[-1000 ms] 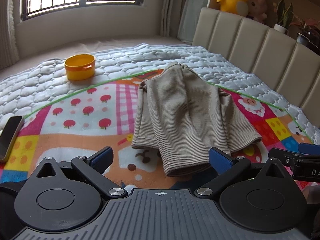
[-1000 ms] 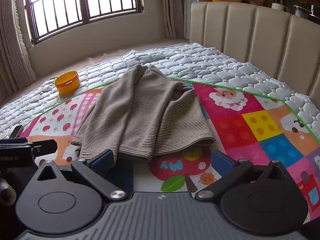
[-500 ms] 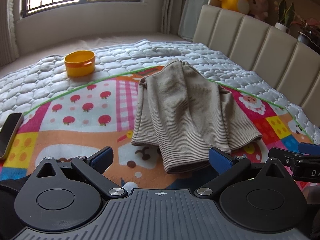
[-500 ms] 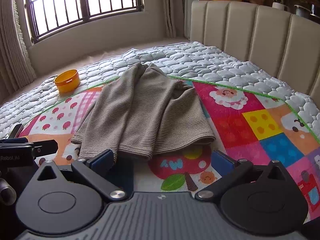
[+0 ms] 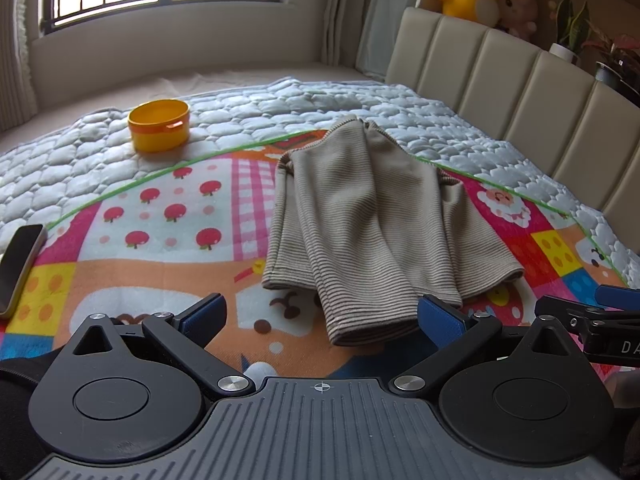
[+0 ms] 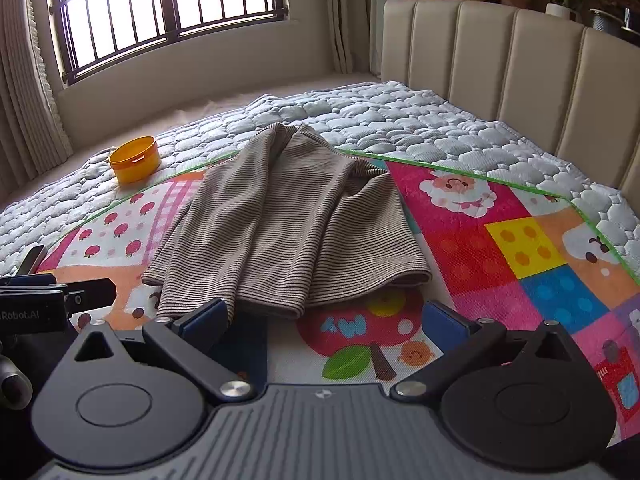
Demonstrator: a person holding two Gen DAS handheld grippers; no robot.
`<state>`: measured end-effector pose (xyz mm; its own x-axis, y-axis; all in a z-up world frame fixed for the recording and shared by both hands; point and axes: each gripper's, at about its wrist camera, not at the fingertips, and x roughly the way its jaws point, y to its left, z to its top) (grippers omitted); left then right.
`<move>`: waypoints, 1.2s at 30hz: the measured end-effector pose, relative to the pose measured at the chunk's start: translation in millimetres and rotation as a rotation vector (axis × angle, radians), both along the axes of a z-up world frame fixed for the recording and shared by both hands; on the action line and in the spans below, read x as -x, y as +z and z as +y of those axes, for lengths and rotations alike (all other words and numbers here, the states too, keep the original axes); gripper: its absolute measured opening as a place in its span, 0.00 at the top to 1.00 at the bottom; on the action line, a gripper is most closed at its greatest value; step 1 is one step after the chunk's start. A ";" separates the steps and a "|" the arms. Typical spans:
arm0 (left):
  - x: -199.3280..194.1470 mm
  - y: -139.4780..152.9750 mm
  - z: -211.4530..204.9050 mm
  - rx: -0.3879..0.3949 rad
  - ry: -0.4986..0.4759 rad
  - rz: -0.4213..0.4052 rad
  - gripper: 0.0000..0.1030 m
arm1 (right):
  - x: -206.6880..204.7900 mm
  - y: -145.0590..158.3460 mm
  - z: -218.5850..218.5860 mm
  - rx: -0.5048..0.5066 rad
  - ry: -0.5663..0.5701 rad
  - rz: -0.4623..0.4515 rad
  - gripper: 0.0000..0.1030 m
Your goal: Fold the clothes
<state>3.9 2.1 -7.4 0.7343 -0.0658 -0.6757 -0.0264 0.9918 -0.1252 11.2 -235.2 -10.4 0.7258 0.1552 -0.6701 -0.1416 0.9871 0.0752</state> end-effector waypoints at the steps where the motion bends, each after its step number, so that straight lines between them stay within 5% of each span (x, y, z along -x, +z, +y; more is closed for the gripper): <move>1: 0.1 0.0 -0.2 0.000 0.000 0.000 0.00 | 0.0 0.1 -0.2 0.000 0.000 0.000 0.00; 36: 1.0 -1.1 -4.8 -0.024 -0.016 0.014 0.00 | -1.6 -0.3 -1.5 -0.006 -0.001 0.014 0.00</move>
